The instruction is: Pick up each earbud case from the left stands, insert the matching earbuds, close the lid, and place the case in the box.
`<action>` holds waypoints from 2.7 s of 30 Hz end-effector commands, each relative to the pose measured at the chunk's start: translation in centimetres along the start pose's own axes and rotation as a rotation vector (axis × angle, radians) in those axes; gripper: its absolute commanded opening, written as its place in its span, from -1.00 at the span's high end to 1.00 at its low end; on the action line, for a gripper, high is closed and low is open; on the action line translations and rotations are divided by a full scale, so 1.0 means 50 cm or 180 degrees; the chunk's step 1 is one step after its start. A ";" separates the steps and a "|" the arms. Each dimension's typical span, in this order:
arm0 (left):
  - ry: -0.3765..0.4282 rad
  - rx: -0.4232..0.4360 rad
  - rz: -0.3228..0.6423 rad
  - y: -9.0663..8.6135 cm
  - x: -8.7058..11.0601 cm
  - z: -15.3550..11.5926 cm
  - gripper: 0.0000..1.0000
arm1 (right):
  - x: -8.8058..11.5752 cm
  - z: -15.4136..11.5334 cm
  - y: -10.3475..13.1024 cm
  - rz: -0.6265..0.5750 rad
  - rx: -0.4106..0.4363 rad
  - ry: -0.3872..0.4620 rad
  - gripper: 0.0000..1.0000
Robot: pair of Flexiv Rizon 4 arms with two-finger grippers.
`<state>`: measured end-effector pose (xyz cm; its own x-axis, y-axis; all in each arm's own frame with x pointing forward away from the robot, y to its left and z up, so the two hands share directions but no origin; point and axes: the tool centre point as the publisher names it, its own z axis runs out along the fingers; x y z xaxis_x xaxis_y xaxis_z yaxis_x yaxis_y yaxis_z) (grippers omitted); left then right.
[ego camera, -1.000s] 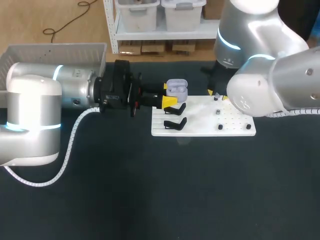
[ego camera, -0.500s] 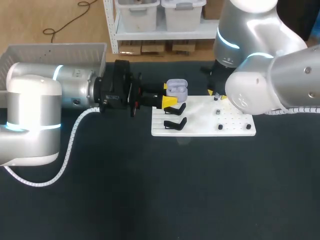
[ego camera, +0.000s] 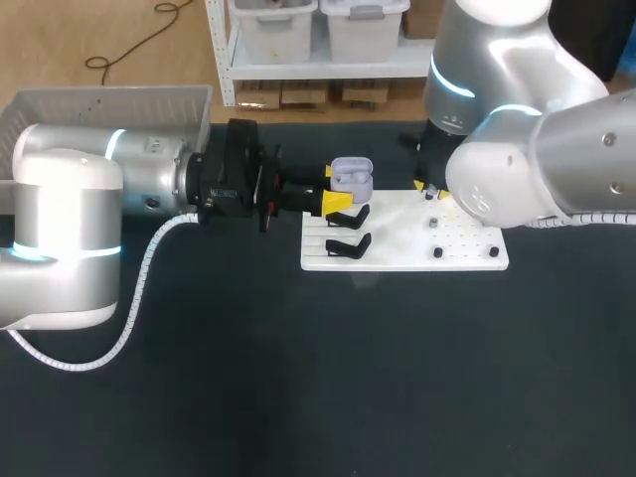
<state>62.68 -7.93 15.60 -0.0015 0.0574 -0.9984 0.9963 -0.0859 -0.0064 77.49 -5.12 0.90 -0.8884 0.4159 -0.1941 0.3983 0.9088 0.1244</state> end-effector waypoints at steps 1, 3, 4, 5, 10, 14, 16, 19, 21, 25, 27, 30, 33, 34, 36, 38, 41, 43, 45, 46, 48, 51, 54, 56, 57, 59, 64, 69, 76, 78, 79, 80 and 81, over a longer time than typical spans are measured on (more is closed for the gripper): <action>-0.0005 -0.0011 0.0008 -0.001 0.001 0.001 1.00 | -0.004 0.003 0.003 -0.0002 0.0018 0.0022 0.49; -0.0005 -0.0011 0.0008 -0.001 0.001 0.001 1.00 | -0.005 0.004 0.003 -0.0003 0.0021 0.0030 0.63; -0.0005 -0.0011 0.0008 -0.001 0.001 0.001 1.00 | -0.005 0.004 0.003 -0.0003 0.0023 0.0030 0.67; -0.0005 -0.0011 0.0008 -0.001 0.001 0.001 1.00 | -0.005 0.004 0.003 -0.0004 0.0025 0.0029 0.72; -0.0005 -0.0011 0.0008 -0.001 0.001 0.001 1.00 | -0.006 0.005 0.002 -0.0001 0.0028 0.0032 1.00; -0.0005 -0.0011 0.0008 -0.001 0.001 0.001 1.00 | -0.007 0.004 0.001 -0.0002 0.0032 0.0027 1.00; -0.0005 -0.0011 0.0008 -0.001 0.001 0.001 1.00 | -0.006 -0.001 0.000 -0.0011 0.0032 0.0027 1.00; -0.0005 -0.0011 0.0008 -0.001 0.001 0.001 1.00 | -0.002 -0.018 -0.004 -0.0044 0.0030 0.0016 1.00; -0.0005 -0.0011 0.0008 -0.001 0.001 0.001 1.00 | -0.001 -0.032 -0.006 -0.0074 0.0022 0.0018 1.00; -0.0005 -0.0011 0.0008 -0.001 0.001 0.001 1.00 | 0.006 -0.067 -0.009 -0.0165 0.0015 0.0018 1.00; -0.0005 -0.0011 0.0008 -0.001 0.001 0.001 1.00 | 0.008 -0.094 -0.014 -0.0206 -0.0022 0.0024 1.00; -0.0005 -0.0011 0.0008 -0.001 0.001 0.001 1.00 | 0.010 -0.132 -0.019 -0.0276 -0.0055 0.0005 1.00; -0.0005 -0.0011 0.0008 -0.001 0.001 0.001 1.00 | 0.009 -0.173 -0.026 -0.0331 -0.0147 0.0020 1.00; -0.0005 -0.0011 0.0008 -0.001 0.001 0.001 1.00 | 0.008 -0.181 -0.028 -0.0335 -0.0151 0.0017 1.00; -0.0005 -0.0011 0.0008 -0.001 0.001 0.001 1.00 | 0.005 -0.206 -0.033 -0.0396 -0.0198 0.0055 1.00; -0.0005 -0.0011 0.0008 -0.001 0.001 0.001 1.00 | 0.006 -0.224 -0.032 -0.0487 -0.0146 0.0096 1.00; -0.0005 -0.0011 0.0008 -0.001 0.001 0.001 1.00 | 0.004 -0.242 -0.030 -0.0630 -0.0125 0.0177 1.00; -0.0005 -0.0011 0.0008 -0.001 0.001 0.001 1.00 | 0.006 -0.256 -0.028 -0.0720 -0.0123 0.0226 1.00; -0.0005 -0.0011 0.0008 -0.001 0.001 0.001 1.00 | 0.010 -0.275 -0.027 -0.0823 -0.0158 0.0292 1.00; -0.0005 -0.0011 0.0008 -0.001 0.001 0.001 1.00 | 0.013 -0.286 -0.026 -0.0874 -0.0157 0.0291 1.00; -0.0005 -0.0011 0.0008 -0.001 0.001 0.001 1.00 | 0.019 -0.310 -0.022 -0.1008 -0.0154 0.0342 1.00; -0.0005 -0.0011 0.0008 -0.001 0.001 0.001 1.00 | 0.032 -0.349 -0.011 -0.1272 -0.0198 0.0475 1.00; -0.0005 -0.0011 0.0008 -0.001 0.001 0.001 1.00 | 0.052 -0.380 0.005 -0.1578 -0.0177 0.0588 1.00; -0.0005 -0.0011 0.0008 -0.001 0.001 0.001 1.00 | 0.067 -0.396 0.015 -0.1819 -0.0237 0.0715 1.00; -0.0005 -0.0011 0.0008 -0.001 0.001 0.001 1.00 | 0.074 -0.404 0.019 -0.1886 -0.0263 0.0735 1.00; -0.0005 -0.0011 0.0008 -0.001 0.001 0.001 1.00 | 0.086 -0.418 0.028 -0.2047 -0.0319 0.0814 1.00; -0.0005 -0.0011 0.0008 -0.001 0.001 0.001 1.00 | 0.109 -0.452 0.040 -0.2394 -0.0612 0.0963 1.00; -0.0005 -0.0011 0.0008 -0.001 0.001 0.001 1.00 | 0.113 -0.453 0.041 -0.2542 -0.0748 0.1084 1.00; -0.0005 -0.0011 0.0008 -0.001 0.001 0.001 1.00 | 0.113 -0.453 0.041 -0.2542 -0.0748 0.1084 1.00; -0.0005 -0.0011 0.0008 -0.001 0.001 0.001 1.00 | 0.113 -0.453 0.041 -0.2542 -0.0748 0.1084 1.00; -0.0005 -0.0011 0.0008 -0.001 0.001 0.001 1.00 | 0.113 -0.453 0.041 -0.2542 -0.0748 0.1084 1.00; -0.0005 -0.0011 0.0008 -0.001 0.001 0.001 1.00 | 0.113 -0.453 0.041 -0.2542 -0.0748 0.1084 1.00; -0.0005 -0.0011 0.0008 -0.001 0.001 0.001 1.00 | 0.113 -0.453 0.041 -0.2542 -0.0748 0.1084 1.00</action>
<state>62.68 -7.93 15.60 -0.0015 0.0574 -0.9984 0.9963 -0.0859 -0.0064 68.21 -1.59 22.09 -0.9149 -0.4034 -0.0118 -0.3905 0.8775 0.2783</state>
